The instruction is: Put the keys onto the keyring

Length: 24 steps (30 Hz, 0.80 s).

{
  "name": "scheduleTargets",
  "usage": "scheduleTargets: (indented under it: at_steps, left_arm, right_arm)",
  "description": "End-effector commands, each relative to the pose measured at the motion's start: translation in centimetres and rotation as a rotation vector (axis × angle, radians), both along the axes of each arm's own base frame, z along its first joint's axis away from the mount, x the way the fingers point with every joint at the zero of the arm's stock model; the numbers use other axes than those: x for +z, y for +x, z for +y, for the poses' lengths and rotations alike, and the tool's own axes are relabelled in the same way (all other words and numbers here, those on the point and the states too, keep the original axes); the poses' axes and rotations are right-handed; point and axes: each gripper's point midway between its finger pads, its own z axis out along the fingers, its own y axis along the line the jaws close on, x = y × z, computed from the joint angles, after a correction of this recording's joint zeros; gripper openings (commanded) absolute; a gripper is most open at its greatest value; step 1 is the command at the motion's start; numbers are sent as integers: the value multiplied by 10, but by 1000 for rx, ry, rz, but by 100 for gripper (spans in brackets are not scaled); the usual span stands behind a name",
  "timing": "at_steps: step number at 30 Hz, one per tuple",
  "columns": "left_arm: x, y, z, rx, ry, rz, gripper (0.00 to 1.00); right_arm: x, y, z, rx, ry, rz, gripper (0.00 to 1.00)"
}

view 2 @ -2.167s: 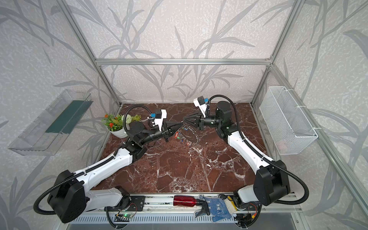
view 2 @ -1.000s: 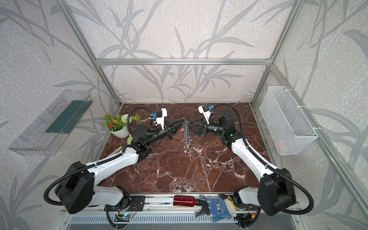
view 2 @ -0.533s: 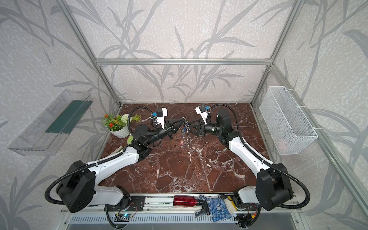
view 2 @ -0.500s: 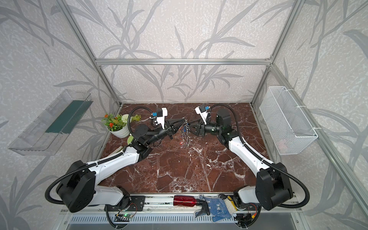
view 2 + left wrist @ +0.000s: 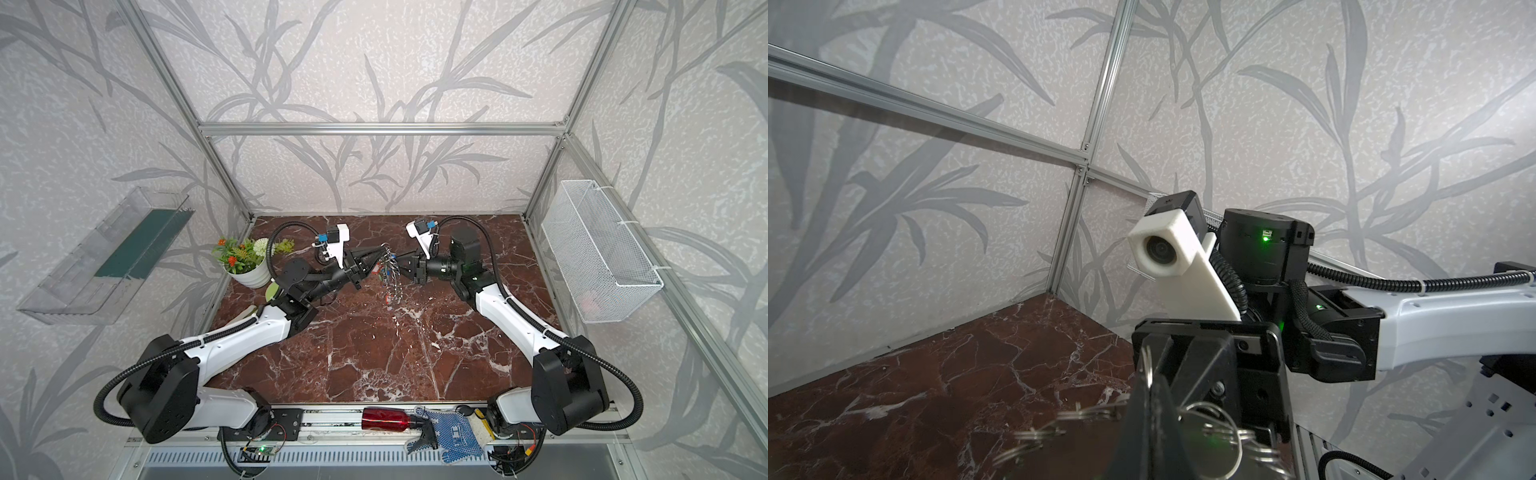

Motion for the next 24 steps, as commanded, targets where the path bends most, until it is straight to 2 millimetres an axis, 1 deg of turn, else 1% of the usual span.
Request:
scheduleTargets:
  at_steps: [1,4,12,17,24]
  left_arm:
    - [44,-6,10,22,-72,-108,0]
    - [45,-7,11,25,-71,-111,0]
    - [47,-10,18,19,-55,-111,0]
    - [47,-7,25,-6,-56,-62,0]
    - [45,-8,28,-70,-25,-20,0]
  right_arm:
    - [9,-5,-1,0,-1,-39,8]
    - [8,-4,-2,-4,-11,-39,4]
    - [4,1,-4,-39,-68,-58,0]
    - [7,1,-6,-47,-86,-78,0]
    - [14,0,-7,-53,-93,-97,0]
